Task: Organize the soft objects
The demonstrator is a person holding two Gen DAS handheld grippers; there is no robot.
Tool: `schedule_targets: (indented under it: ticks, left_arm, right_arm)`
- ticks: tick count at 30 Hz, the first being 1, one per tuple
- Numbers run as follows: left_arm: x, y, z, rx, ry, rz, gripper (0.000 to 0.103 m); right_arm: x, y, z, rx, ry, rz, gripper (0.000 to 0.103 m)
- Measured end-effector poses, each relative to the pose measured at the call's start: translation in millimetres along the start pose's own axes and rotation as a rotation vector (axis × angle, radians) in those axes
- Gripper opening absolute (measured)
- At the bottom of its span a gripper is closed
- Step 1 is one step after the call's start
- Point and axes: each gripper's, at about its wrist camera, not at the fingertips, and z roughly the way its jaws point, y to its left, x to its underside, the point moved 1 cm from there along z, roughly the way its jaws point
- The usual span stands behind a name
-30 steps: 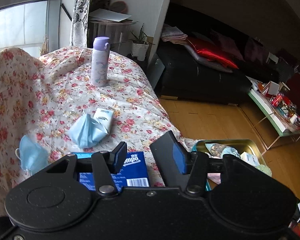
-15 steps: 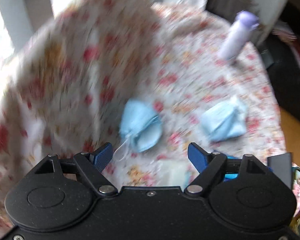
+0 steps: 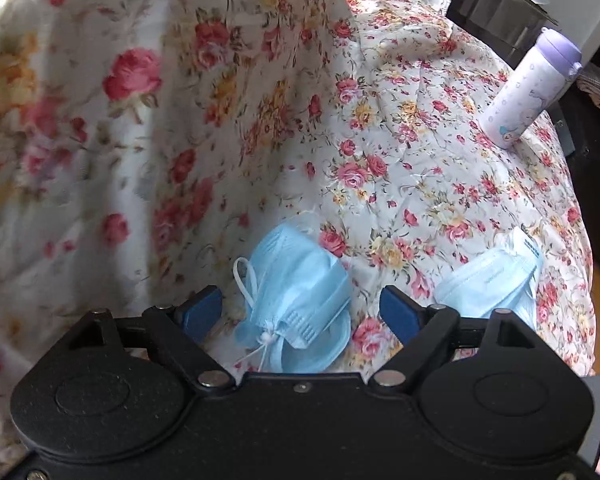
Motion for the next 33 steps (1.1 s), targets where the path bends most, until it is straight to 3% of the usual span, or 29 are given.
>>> schedule_targets:
  ticks: [6, 17, 19, 21, 28, 33]
  left_arm:
    - [-5, 3, 22, -0.005, 0.059, -0.049, 0.082]
    - [-7, -1, 48, -0.063, 0.085, -0.069, 0.082]
    - [-7, -1, 53, -0.073, 0.093, -0.068, 0.070]
    - [-6, -2, 52, -0.100, 0.068, -0.051, 0.053]
    - [-7, 3, 42, -0.052, 0.023, -0.069, 0.047]
    - [-2, -9, 15, -0.058, -0.107, -0.002, 0.047]
  right_arm:
    - [0, 1, 9, -0.009, 0.026, 0.007, 0.063]
    - [0, 4, 22, -0.022, 0.052, 0.012, 0.064]
    - [-1, 4, 23, -0.026, 0.051, 0.013, 0.064]
    - [-2, 5, 24, -0.028, 0.049, 0.010, 0.064]
    - [-1, 8, 18, -0.022, 0.015, -0.014, 0.064]
    - [-1, 8, 6, -0.025, -0.042, -0.021, 0.064]
